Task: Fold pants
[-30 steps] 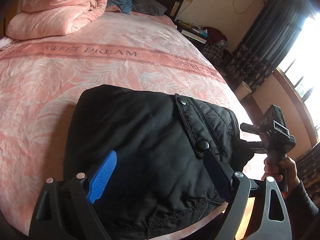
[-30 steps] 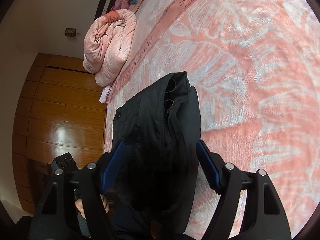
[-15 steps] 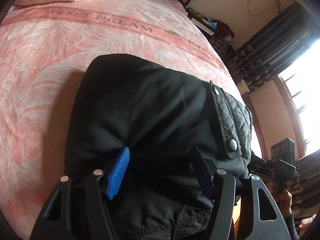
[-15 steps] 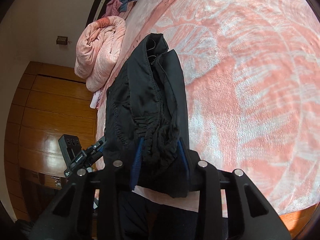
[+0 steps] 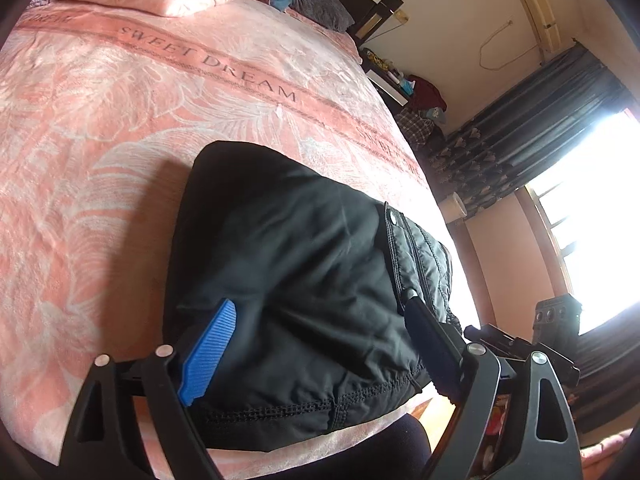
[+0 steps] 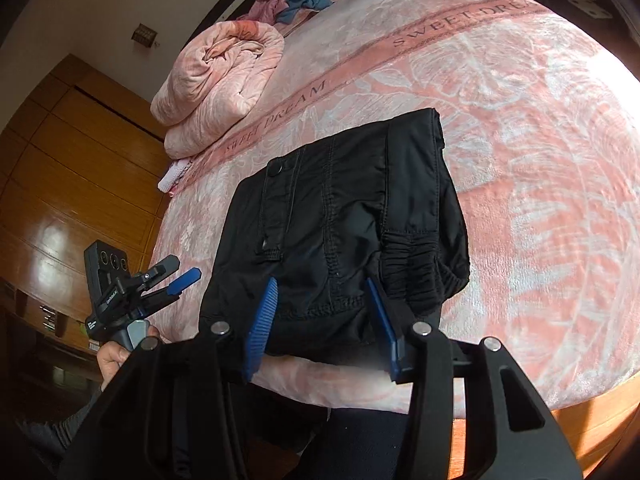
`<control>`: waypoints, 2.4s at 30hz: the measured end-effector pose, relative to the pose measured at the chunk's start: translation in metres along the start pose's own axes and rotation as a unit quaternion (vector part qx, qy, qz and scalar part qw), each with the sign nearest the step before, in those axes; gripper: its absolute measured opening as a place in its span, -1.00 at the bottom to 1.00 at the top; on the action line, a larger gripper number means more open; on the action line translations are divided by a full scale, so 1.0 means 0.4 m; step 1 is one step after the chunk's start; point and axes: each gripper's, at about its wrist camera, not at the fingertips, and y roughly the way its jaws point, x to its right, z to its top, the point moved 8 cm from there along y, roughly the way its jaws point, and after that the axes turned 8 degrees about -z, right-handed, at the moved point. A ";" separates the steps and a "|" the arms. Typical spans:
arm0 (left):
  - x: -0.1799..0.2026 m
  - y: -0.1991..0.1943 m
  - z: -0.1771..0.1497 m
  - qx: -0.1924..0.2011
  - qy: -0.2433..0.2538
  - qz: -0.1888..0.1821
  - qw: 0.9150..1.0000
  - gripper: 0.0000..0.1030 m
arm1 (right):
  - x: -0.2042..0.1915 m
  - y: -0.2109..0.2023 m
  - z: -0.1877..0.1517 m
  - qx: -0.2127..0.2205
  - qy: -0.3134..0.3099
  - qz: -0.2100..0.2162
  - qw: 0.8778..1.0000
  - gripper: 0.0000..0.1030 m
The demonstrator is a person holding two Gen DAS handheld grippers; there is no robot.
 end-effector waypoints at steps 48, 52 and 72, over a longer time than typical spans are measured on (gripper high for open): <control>-0.266 0.019 0.138 -0.107 -0.173 -0.180 0.962 0.92 | 0.231 0.089 0.048 -0.138 0.162 0.091 0.973 0.93; -0.273 0.081 0.125 -0.144 -0.175 -0.182 0.957 0.92 | 0.237 0.134 0.061 -0.154 0.168 0.103 0.968 0.93; -0.217 0.286 0.065 -0.213 -0.181 -0.222 0.934 0.91 | 0.161 0.236 0.078 -0.180 0.143 0.154 0.961 0.96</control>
